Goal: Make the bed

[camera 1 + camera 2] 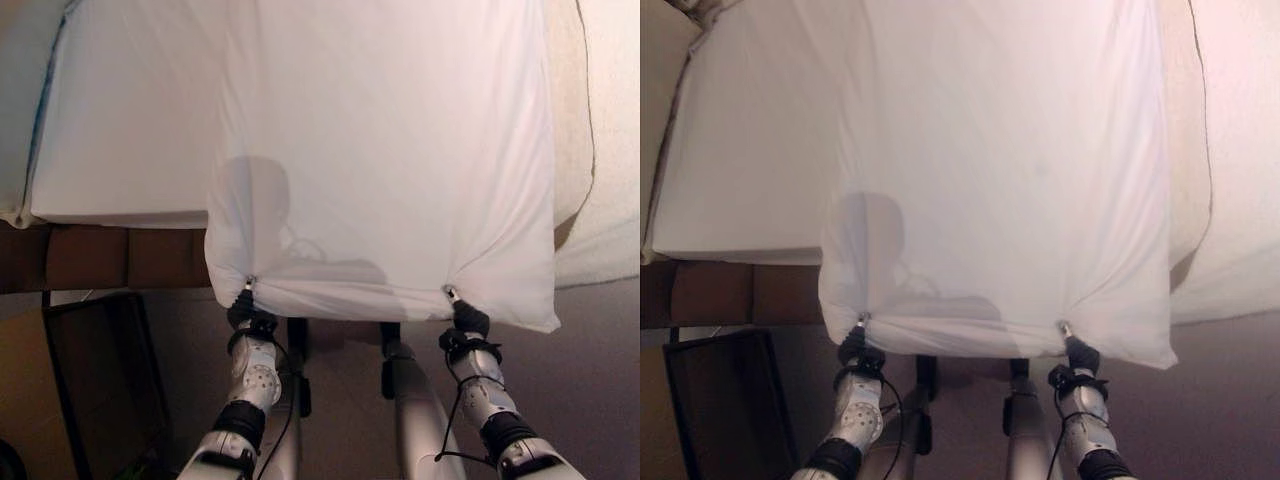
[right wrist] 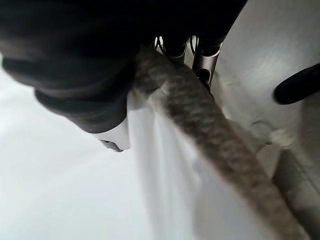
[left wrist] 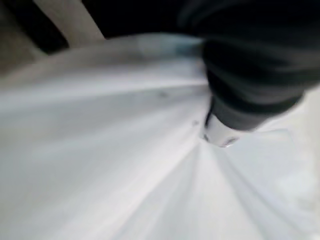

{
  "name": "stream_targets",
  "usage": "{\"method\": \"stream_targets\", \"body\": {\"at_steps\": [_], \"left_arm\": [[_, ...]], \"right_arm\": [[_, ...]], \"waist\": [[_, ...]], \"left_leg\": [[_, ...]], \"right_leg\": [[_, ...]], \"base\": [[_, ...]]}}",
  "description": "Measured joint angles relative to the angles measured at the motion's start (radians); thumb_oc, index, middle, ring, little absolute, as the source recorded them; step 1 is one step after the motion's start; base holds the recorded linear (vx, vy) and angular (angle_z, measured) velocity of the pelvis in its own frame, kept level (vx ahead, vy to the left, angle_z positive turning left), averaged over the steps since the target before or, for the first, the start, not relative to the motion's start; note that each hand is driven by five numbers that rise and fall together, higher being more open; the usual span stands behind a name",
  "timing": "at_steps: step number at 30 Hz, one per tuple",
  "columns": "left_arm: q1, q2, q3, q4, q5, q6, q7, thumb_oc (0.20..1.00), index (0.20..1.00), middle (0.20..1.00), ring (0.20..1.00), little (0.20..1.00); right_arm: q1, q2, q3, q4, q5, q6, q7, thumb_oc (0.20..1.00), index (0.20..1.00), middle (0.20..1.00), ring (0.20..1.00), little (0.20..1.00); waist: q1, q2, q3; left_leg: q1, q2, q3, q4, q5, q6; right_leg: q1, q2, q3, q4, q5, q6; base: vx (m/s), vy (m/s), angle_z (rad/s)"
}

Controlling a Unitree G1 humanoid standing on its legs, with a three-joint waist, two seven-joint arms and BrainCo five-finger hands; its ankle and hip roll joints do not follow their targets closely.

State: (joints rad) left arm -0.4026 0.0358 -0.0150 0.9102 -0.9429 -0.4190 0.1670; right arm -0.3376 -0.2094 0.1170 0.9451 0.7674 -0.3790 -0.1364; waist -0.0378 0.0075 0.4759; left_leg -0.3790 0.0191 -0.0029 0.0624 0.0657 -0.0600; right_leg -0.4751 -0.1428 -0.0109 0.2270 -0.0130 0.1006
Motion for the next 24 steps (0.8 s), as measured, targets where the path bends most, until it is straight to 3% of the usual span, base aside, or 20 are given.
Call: {"method": "stream_targets", "body": {"at_steps": [4,5,6,7,8,10,17,21,24], "left_arm": [[0.000,0.008,0.002,0.029,0.036,0.014,-0.016,0.200,0.200,0.200,0.200,0.200],[0.000,0.009,0.002,0.034,0.042,0.015,-0.018,0.200,0.200,0.200,0.200,0.200],[0.000,0.010,0.002,0.046,0.058,0.016,-0.021,0.200,0.200,0.200,0.200,0.200],[0.000,0.010,0.002,0.050,0.059,0.017,-0.021,0.200,0.200,0.200,0.200,0.200],[0.000,0.011,0.002,0.053,0.060,0.017,-0.021,0.238,0.238,0.238,0.238,0.238],[0.000,0.021,0.003,0.063,0.066,0.019,-0.020,1.000,1.000,1.000,1.000,1.000],[0.039,0.052,0.008,0.187,0.105,0.042,-0.013,1.000,1.000,1.000,1.000,1.000],[0.207,0.065,0.047,0.265,0.142,0.063,0.022,1.000,1.000,1.000,1.000,1.000],[0.350,0.068,0.036,0.230,0.146,0.062,0.031,1.000,1.000,1.000,1.000,1.000]], "right_arm": [[-0.016,-0.003,-0.007,0.043,-0.011,0.014,0.018,0.200,0.200,0.200,0.200,0.200],[-0.016,-0.002,-0.009,0.046,-0.011,0.015,0.018,0.231,0.231,0.231,0.231,0.231],[-0.016,-0.001,-0.010,0.054,-0.011,0.016,0.018,0.715,0.715,0.715,0.715,0.715],[-0.016,-0.001,-0.010,0.059,-0.012,0.017,0.018,0.950,0.950,0.950,0.950,0.950],[-0.016,-0.001,-0.010,0.083,-0.012,0.027,0.015,1.000,1.000,1.000,1.000,1.000],[-0.011,0.000,-0.010,0.136,-0.012,0.044,0.003,1.000,1.000,1.000,1.000,1.000],[0.112,-0.010,-0.010,0.213,-0.015,0.083,-0.026,1.000,1.000,1.000,1.000,1.000],[0.157,-0.023,-0.012,0.233,-0.029,0.090,-0.025,1.000,1.000,1.000,1.000,1.000],[0.177,-0.024,-0.031,0.210,-0.028,0.090,-0.023,1.000,1.000,1.000,1.000,1.000]], "waist": [[-0.001,0.001,0.000],[0.000,0.001,-0.001],[0.000,0.001,-0.001],[0.000,0.002,-0.002],[-0.001,0.004,-0.004],[-0.001,0.004,-0.004],[-0.002,0.017,-0.011],[0.000,0.031,-0.018],[0.003,0.037,-0.021]], "left_leg": [[0.008,0.000,0.000,-0.002,0.000,0.000],[0.011,0.000,0.000,-0.003,0.000,0.000],[0.018,0.000,0.000,-0.005,0.000,0.000],[0.020,-0.001,0.000,-0.005,0.000,0.000],[0.020,-0.001,0.000,-0.005,-0.001,-0.001],[0.022,-0.002,0.000,-0.004,-0.001,-0.001],[0.037,-0.003,0.000,-0.007,-0.001,-0.001],[0.035,0.001,0.000,-0.007,-0.001,-0.001],[0.033,0.002,-0.003,-0.013,-0.001,0.000]], "right_leg": [[0.016,-0.001,-0.004,-0.014,0.000,0.000],[0.020,-0.001,-0.004,-0.016,0.000,0.000],[0.028,-0.001,-0.005,-0.021,0.000,0.000],[0.031,-0.001,-0.005,-0.022,0.000,0.000],[0.033,-0.001,-0.006,-0.024,0.000,0.000],[0.034,-0.001,-0.006,-0.024,0.000,0.000],[0.056,0.001,-0.010,-0.037,0.002,-0.001],[0.054,0.001,-0.010,-0.038,0.007,0.003],[0.052,0.000,-0.016,-0.036,0.009,0.005]], "base": [[0.01,0.002,0.02],[0.03,0.005,0.03],[0.00,0.000,0.00],[0.00,0.000,0.00],[0.00,0.000,0.00],[0.00,0.000,0.00],[0.01,0.000,0.00],[0.01,-0.004,0.00],[0.02,-0.026,0.06]]}}
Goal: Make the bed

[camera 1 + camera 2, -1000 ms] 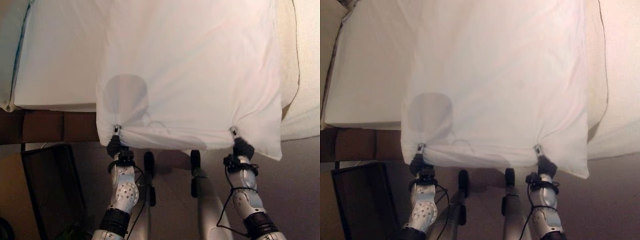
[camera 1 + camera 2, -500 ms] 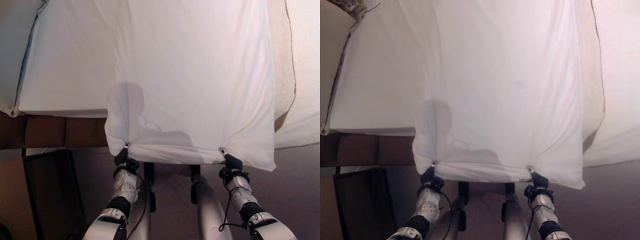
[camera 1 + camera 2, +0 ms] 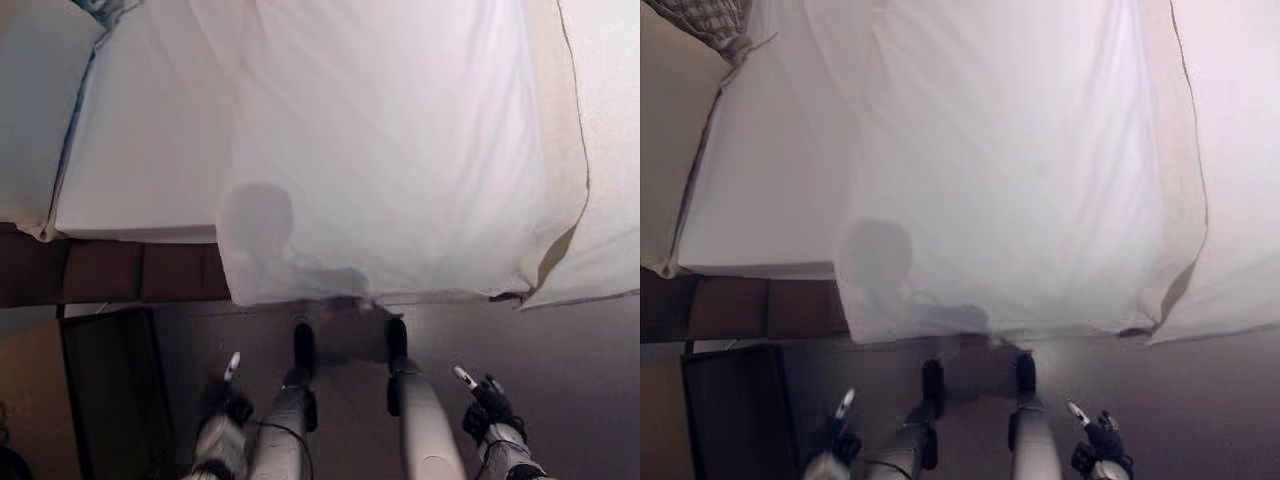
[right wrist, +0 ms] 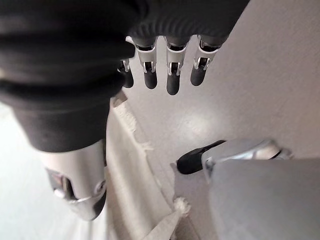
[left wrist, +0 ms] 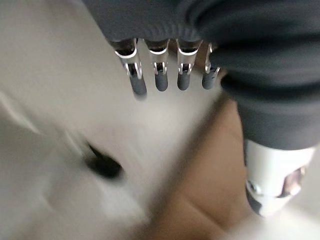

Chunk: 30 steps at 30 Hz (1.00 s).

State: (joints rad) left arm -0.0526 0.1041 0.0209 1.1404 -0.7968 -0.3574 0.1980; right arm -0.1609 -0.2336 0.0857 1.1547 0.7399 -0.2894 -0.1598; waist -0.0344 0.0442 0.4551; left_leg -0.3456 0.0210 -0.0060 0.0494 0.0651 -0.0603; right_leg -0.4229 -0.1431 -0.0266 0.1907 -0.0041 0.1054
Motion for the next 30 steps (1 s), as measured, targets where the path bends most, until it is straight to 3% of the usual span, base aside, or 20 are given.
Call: {"method": "stream_targets", "body": {"at_steps": [6,11,14,16,22,28,30], "left_arm": [[0.060,0.029,-0.090,-0.205,0.047,-0.008,-0.005,1.000,1.000,1.000,1.000,1.000],[0.047,0.137,-0.226,-0.630,0.100,-0.027,-0.068,1.000,1.000,1.000,1.000,1.000],[-0.038,0.231,-0.277,-0.651,0.134,-0.030,-0.133,1.000,1.000,1.000,1.000,1.000],[-0.090,0.260,-0.281,-0.653,0.151,-0.031,-0.174,1.000,1.000,1.000,1.000,1.000],[-0.278,0.350,-0.438,-0.637,0.177,-0.025,-0.283,1.000,1.000,1.000,1.000,1.000],[-0.496,0.343,-0.565,-0.572,0.187,-0.018,-0.356,1.000,1.000,1.000,1.000,1.000],[-0.604,0.312,-0.612,-0.518,0.125,0.012,-0.398,1.000,1.000,1.000,1.000,1.000]], "right_arm": [[0.020,-0.003,0.001,-0.128,0.018,-0.015,0.000,1.000,1.000,1.000,1.000,1.000],[0.051,-0.062,0.044,-0.459,-0.048,-0.036,0.000,1.000,1.000,1.000,1.000,1.000],[0.032,-0.138,0.073,-0.546,-0.122,-0.052,0.024,1.000,1.000,1.000,1.000,1.000],[0.007,-0.173,0.075,-0.548,-0.130,-0.057,0.043,1.000,1.000,1.000,1.000,1.000],[-0.141,-0.248,0.184,-0.520,-0.120,-0.047,0.152,1.000,1.000,1.000,1.000,1.000],[-0.320,-0.247,0.292,-0.471,-0.078,-0.017,0.218,1.000,1.000,1.000,1.000,1.000],[-0.393,-0.228,0.327,-0.470,-0.006,0.000,0.244,1.000,1.000,1.000,1.000,1.000]], "waist": [[0.024,0.003,-0.004],[0.023,0.003,-0.005],[0.022,0.003,-0.005],[0.020,0.002,-0.006],[0.019,0.002,-0.006],[-0.003,0.001,-0.004],[-0.011,-0.006,0.005]], "left_leg": [[-0.021,-0.001,-0.021,-0.020,0.022,0.002],[-0.032,-0.007,-0.022,-0.025,0.040,0.000],[-0.030,-0.007,-0.022,-0.025,0.040,0.001],[-0.029,-0.008,-0.021,-0.024,0.040,0.001],[-0.037,-0.008,-0.013,-0.022,0.040,0.001],[-0.113,-0.009,0.002,0.006,0.041,0.002],[-0.154,-0.011,0.005,0.030,0.041,0.002]], "right_leg": [[-0.026,-0.002,-0.012,0.009,0.006,-0.002],[-0.037,-0.007,-0.017,0.014,0.010,-0.007],[-0.033,-0.007,-0.018,0.012,0.011,-0.005],[-0.033,-0.008,-0.016,0.011,0.011,-0.005],[-0.045,-0.005,-0.006,0.011,0.018,-0.005],[-0.113,-0.002,0.001,0.018,0.026,-0.007],[-0.155,-0.001,0.008,0.035,0.036,-0.009]], "base": [[0.01,-0.018,0.08],[0.00,-0.004,0.04],[0.00,0.000,0.00],[0.00,0.000,0.00],[-0.02,0.005,-0.04],[-0.04,-0.003,-0.03],[-0.07,0.023,-0.05]]}}
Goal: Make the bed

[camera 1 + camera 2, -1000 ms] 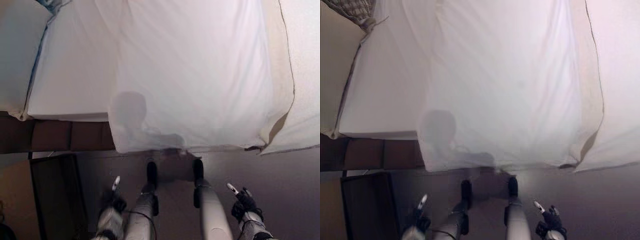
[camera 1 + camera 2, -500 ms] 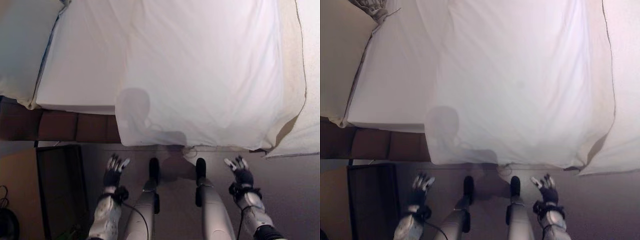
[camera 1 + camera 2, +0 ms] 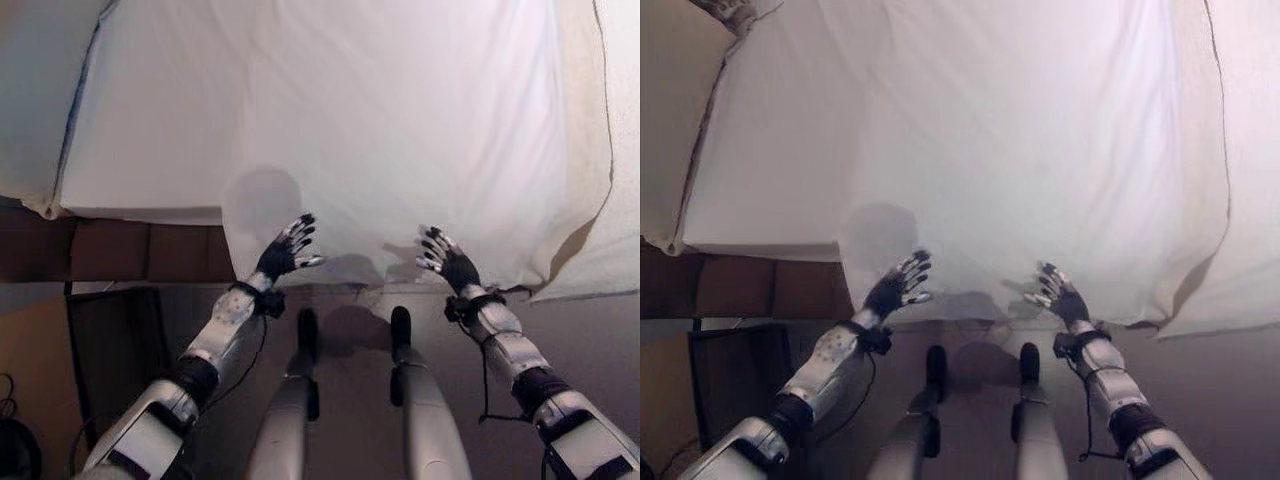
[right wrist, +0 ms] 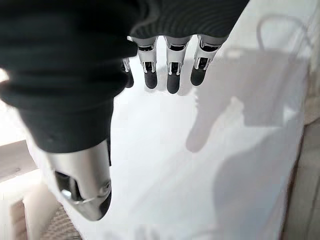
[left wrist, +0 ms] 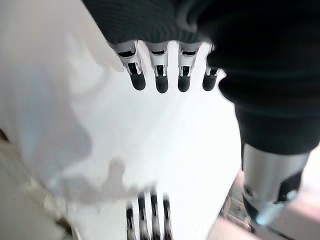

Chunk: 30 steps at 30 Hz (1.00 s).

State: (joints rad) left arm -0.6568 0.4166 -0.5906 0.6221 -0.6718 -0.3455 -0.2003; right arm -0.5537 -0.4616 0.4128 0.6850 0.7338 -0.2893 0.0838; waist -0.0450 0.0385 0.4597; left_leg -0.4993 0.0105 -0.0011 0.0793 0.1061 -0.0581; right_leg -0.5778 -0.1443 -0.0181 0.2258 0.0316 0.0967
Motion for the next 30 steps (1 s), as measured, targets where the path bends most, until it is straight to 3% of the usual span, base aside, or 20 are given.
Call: {"method": "stream_targets", "body": {"at_steps": [7,14,16,24,27,30], "left_arm": [[-0.174,-0.006,-0.015,0.099,-0.022,0.015,-0.033,1.000,1.000,1.000,1.000,1.000],[-0.244,-0.041,0.023,0.201,0.045,0.002,0.115,1.000,1.000,1.000,1.000,1.000],[-0.325,-0.046,0.023,0.271,0.114,-0.004,0.173,1.000,1.000,1.000,1.000,1.000],[-0.480,-0.053,0.020,0.434,0.149,-0.013,0.286,1.000,1.000,1.000,1.000,1.000],[-0.539,-0.014,0.026,0.472,0.170,-0.012,0.322,1.000,1.000,1.000,1.000,1.000],[-0.541,0.010,0.031,0.481,0.184,-0.012,0.353,1.000,1.000,1.000,1.000,1.000]], "right_arm": [[-0.134,0.024,0.031,0.027,0.125,0.020,0.051,1.000,1.000,1.000,1.000,1.000],[-0.291,0.022,0.034,0.133,0.151,0.023,0.022,1.000,1.000,1.000,1.000,1.000],[-0.391,0.022,0.029,0.234,0.153,0.025,-0.008,1.000,1.000,1.000,1.000,1.000],[-0.569,0.019,0.031,0.426,0.150,0.023,-0.108,1.000,1.000,1.000,1.000,1.000],[-0.642,-0.007,0.030,0.479,0.100,0.023,-0.166,1.000,1.000,1.000,1.000,1.000],[-0.660,-0.047,0.027,0.481,0.057,0.020,-0.213,1.000,1.000,1.000,1.000,1.000]], "waist": [[-0.019,-0.021,0.046],[-0.018,-0.032,0.055],[-0.019,-0.037,0.058],[-0.025,-0.046,0.064],[-0.026,-0.049,0.065],[-0.021,-0.052,0.067]], "left_leg": [[-0.069,-0.003,0.000,0.048,-0.006,-0.004],[-0.212,-0.005,0.002,0.182,-0.032,-0.012],[-0.277,-0.004,-0.002,0.240,-0.053,-0.012],[-0.417,0.006,-0.002,0.399,-0.095,-0.018],[-0.498,0.011,-0.002,0.537,-0.152,-0.015],[-0.525,0.018,-0.002,0.567,-0.168,-0.013]], "right_leg": [[-0.080,-0.001,0.011,0.063,-0.011,-0.005],[-0.228,-0.002,0.035,0.204,-0.041,-0.012],[-0.292,-0.002,0.036,0.257,-0.062,-0.016],[-0.410,0.003,0.041,0.371,-0.078,-0.029],[-0.478,0.002,0.045,0.476,-0.120,-0.031],[-0.502,0.002,0.051,0.494,-0.127,-0.031]], "base": [[-0.05,0.007,-0.01],[-0.05,-0.008,0.02],[-0.02,0.005,0.08],[0.01,-0.005,-0.02],[0.05,-0.002,0.02],[0.03,0.004,-0.03]]}}
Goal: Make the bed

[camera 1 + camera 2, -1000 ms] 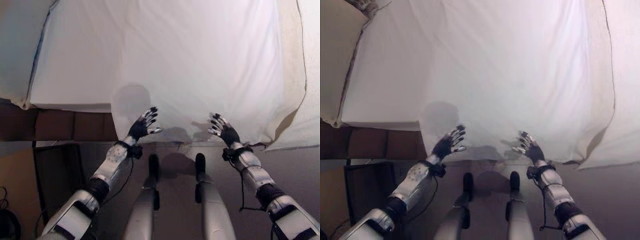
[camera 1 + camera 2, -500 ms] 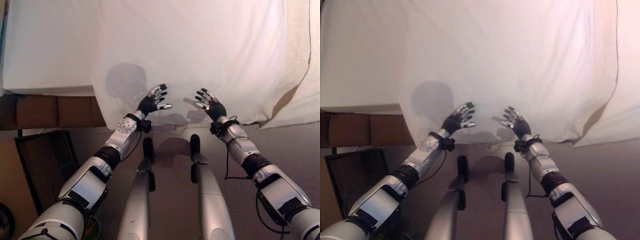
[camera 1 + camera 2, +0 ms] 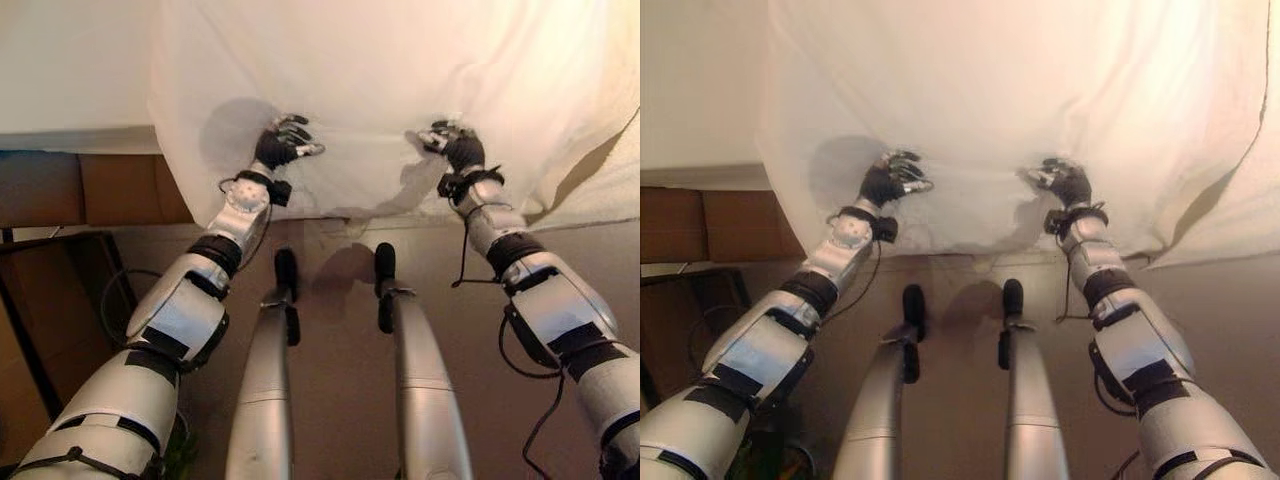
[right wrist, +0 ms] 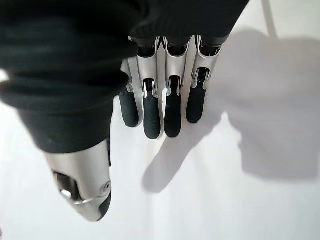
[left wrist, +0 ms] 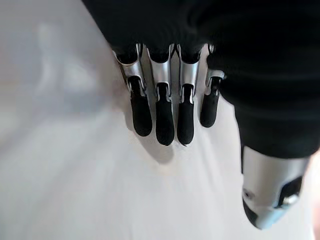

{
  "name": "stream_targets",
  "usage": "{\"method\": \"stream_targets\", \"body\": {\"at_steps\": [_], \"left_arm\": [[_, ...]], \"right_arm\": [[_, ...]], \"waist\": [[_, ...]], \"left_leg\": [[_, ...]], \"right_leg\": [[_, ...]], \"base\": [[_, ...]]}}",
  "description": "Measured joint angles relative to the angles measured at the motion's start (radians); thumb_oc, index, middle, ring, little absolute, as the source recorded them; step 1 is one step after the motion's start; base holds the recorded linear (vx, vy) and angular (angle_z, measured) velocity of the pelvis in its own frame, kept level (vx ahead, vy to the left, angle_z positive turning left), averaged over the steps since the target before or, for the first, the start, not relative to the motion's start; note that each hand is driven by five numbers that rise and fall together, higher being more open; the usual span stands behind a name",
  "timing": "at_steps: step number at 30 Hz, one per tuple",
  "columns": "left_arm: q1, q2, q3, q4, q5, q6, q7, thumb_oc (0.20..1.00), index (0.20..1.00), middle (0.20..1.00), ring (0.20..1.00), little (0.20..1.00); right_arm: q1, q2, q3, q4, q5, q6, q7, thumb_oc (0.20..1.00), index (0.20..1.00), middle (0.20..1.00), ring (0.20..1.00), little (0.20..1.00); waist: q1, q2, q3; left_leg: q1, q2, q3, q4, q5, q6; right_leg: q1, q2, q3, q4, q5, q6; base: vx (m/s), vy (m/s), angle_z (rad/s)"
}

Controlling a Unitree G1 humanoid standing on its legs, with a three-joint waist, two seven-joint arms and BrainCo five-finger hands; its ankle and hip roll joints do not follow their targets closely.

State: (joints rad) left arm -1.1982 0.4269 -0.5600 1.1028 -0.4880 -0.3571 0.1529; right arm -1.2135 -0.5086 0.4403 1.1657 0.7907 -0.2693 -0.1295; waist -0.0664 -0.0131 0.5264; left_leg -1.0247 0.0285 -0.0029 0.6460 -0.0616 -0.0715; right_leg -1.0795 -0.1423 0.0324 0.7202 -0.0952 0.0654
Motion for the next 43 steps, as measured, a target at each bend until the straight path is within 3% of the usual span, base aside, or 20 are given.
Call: {"method": "stream_targets", "body": {"at_steps": [5,9,15,17,20,22,26,31,36,38,43], "left_arm": [[0.008,0.034,0.087,0.024,0.004,-0.001,0.058,1.000,1.000,1.000,1.000,1.000],[0.044,0.081,0.178,-0.005,0.001,-0.008,0.112,1.000,1.000,1.000,1.000,1.000],[0.213,0.184,0.275,-0.029,0.006,-0.022,0.197,1.000,1.000,1.000,1.000,1.000],[0.319,0.216,0.364,-0.064,0.028,-0.030,0.218,1.000,1.000,1.000,1.000,1.000],[0.435,0.213,0.437,-0.052,0.041,-0.023,0.249,1.000,1.000,1.000,1.000,1.000],[0.550,0.193,0.502,-0.052,0.046,-0.021,0.259,1.000,1.000,1.000,1.000,1.000],[0.670,0.110,0.502,-0.041,0.125,-0.021,0.255,1.000,1.000,1.000,1.000,1.000],[0.720,0.034,0.491,-0.017,0.132,-0.021,0.216,1.000,1.000,1.000,1.000,1.000],[0.841,-0.038,0.438,-0.014,0.161,-0.020,0.144,1.000,1.000,1.000,1.000,1.000],[0.881,-0.062,0.426,-0.019,0.170,-0.020,0.122,1.000,1.000,1.000,1.000,1.000],[0.984,-0.123,0.395,-0.011,0.195,0.006,0.010,1.000,1.000,1.000,1.000,1.000]], "right_arm": [[-0.003,-0.050,-0.049,0.007,-0.023,-0.005,-0.078,1.000,1.000,1.000,1.000,1.000],[0.018,-0.122,-0.084,0.013,-0.059,-0.006,-0.111,1.000,1.000,1.000,1.000,1.000],[0.181,-0.200,-0.221,0.016,-0.074,-0.017,-0.157,1.000,1.000,1.000,1.000,1.000],[0.267,-0.212,-0.312,-0.013,-0.072,-0.037,-0.165,1.000,1.000,1.000,1.000,1.000],[0.386,-0.206,-0.366,-0.021,-0.072,-0.042,-0.171,1.000,1.000,1.000,1.000,1.000],[0.478,-0.172,-0.434,-0.068,-0.072,-0.050,-0.185,1.000,1.000,1.000,1.000,1.000],[0.601,-0.044,-0.476,-0.108,-0.068,-0.064,-0.182,1.000,1.000,1.000,1.000,1.000],[0.699,0.034,-0.469,-0.142,-0.073,-0.076,-0.166,1.000,1.000,1.000,1.000,1.000],[0.846,0.147,-0.454,-0.152,-0.099,-0.079,-0.135,1.000,1.000,1.000,1.000,1.000],[0.898,0.154,-0.403,-0.138,-0.133,-0.069,-0.113,1.000,1.000,1.000,1.000,1.000],[0.990,0.194,-0.363,-0.133,-0.231,-0.031,-0.066,1.000,1.000,1.000,1.000,1.000]], "waist": [[-0.002,0.000,0.000],[-0.004,0.000,0.000],[-0.003,-0.001,0.001],[-0.002,-0.001,0.001],[0.001,-0.001,0.001],[0.000,-0.001,0.000],[0.005,0.000,-0.001],[0.026,0.006,-0.024],[0.027,0.010,-0.157],[0.029,0.016,-0.209],[0.028,0.023,-0.261]], "left_leg": [[-0.002,0.001,0.003,-0.029,0.007,0.007],[0.017,0.000,0.008,-0.105,0.045,0.002],[0.167,0.000,0.002,-0.252,0.085,-0.005],[0.226,0.000,0.000,-0.319,0.107,-0.009],[0.310,0.003,-0.004,-0.382,0.121,-0.013],[0.385,0.006,-0.007,-0.458,0.143,-0.013],[0.536,0.013,-0.013,-0.545,0.158,-0.014],[0.676,0.020,-0.014,-0.613,0.171,-0.007],[0.807,0.021,-0.015,-0.694,0.174,-0.003],[0.843,0.018,-0.015,-0.720,0.174,-0.002],[0.910,0.015,-0.012,-0.734,0.165,0.000]], "right_leg": [[-0.004,-0.001,0.004,-0.026,0.007,0.004],[0.010,0.001,0.001,-0.094,0.049,0.006],[0.148,-0.001,-0.028,-0.199,0.062,0.001],[0.200,0.000,-0.042,-0.240,0.066,-0.003],[0.277,0.004,-0.056,-0.283,0.068,-0.005],[0.347,0.008,-0.073,-0.339,0.074,-0.006],[0.502,0.015,-0.092,-0.418,0.080,-0.002],[0.668,0.022,-0.108,-0.538,0.114,0.008],[0.845,0.023,-0.126,-0.702,0.156,0.021],[0.897,0.024,-0.127,-0.753,0.165,0.025],[0.984,0.024,-0.130,-0.812,0.184,0.027]], "base": [[0.02,0.009,-0.03],[0.01,-0.014,-0.02],[0.02,-0.036,0.04],[0.03,-0.045,0.07],[0.05,-0.043,0.04],[0.07,-0.049,0.03],[0.09,-0.013,0.05],[0.08,0.002,0.01],[0.07,0.029,0.06],[0.03,0.020,0.09],[0.04,0.035,0.00]]}}
